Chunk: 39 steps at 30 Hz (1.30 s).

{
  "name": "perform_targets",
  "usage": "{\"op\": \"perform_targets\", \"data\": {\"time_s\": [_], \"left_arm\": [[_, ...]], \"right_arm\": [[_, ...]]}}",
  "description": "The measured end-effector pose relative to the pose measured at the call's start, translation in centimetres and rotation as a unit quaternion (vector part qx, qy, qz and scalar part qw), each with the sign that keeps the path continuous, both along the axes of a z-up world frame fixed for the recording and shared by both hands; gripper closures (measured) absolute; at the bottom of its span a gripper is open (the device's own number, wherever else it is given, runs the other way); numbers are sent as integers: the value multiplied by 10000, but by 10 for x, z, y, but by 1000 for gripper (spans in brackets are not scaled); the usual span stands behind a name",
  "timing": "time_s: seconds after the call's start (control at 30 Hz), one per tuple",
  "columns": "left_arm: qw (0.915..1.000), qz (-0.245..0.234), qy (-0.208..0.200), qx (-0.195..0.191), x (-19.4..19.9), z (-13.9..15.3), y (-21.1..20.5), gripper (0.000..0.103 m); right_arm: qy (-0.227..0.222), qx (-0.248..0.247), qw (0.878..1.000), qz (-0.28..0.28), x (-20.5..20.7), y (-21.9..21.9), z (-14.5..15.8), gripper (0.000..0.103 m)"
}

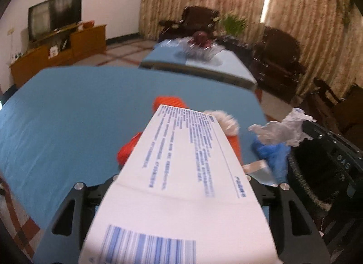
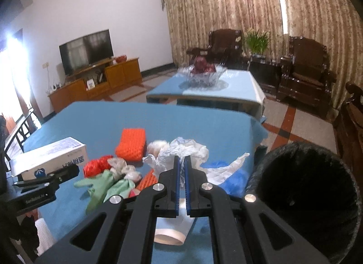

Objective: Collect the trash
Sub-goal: 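Carry box and wrap over the black bin while opening both tools to drop them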

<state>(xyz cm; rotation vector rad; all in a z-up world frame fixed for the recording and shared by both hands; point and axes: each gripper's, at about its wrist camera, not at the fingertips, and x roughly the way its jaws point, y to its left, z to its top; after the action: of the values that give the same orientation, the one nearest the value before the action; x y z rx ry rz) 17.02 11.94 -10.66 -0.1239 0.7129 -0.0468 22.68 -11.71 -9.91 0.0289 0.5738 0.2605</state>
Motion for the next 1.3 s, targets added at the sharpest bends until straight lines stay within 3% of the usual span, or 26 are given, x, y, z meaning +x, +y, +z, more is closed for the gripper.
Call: {"op": "perform_targets", "data": {"time_s": [0.3, 0.53, 0.8, 0.87, 0.9, 0.93, 0.97, 1.0, 1.07, 1.13, 1.23, 1.3], "left_arm": [[9947, -950, -384, -33, 28, 22, -92, 50], [9842, -1726, -346, -205, 63, 9, -189, 50], [9701, -2390, 0, -431, 96, -21, -287, 50], [9651, -2571, 119, -472, 101, -29, -304, 48], [9631, -2633, 159, -527, 103, -33, -307, 40], [9597, -2728, 218, -634, 106, -36, -313, 27], [9586, -2755, 237, -682, 104, -38, -313, 23], [9579, -2768, 234, -728, 102, -38, -311, 20], [9567, -2798, 200, -781, 102, -37, -310, 18], [9585, -2747, 102, -755, 98, -33, -303, 17], [9643, -2564, -85, -656, 89, -23, -282, 16], [9691, -2389, -212, -579, 81, -15, -267, 16]], "right_arm": [[-254, -38, 9966, -780, -13, -75, 24, 99], [-82, -205, 9879, -1537, -15, -151, 9, 99], [262, -226, 9752, -2186, -16, -221, -23, 97], [321, -239, 9723, -2302, -17, -231, -29, 89], [346, -265, 9701, -2386, -19, -237, -32, 84], [345, -281, 9688, -2437, -20, -239, -33, 72], [329, -298, 9669, -2513, -23, -243, -34, 60], [309, -301, 9649, -2592, -26, -248, -34, 57], [276, -335, 9611, -2726, -30, -254, -34, 34], [217, -397, 9570, -2866, -32, -255, -32, 18], [101, -374, 9568, -2883, -36, -249, -27, 5], [53, -334, 9596, -2794, -36, -238, -22, 6]]}}
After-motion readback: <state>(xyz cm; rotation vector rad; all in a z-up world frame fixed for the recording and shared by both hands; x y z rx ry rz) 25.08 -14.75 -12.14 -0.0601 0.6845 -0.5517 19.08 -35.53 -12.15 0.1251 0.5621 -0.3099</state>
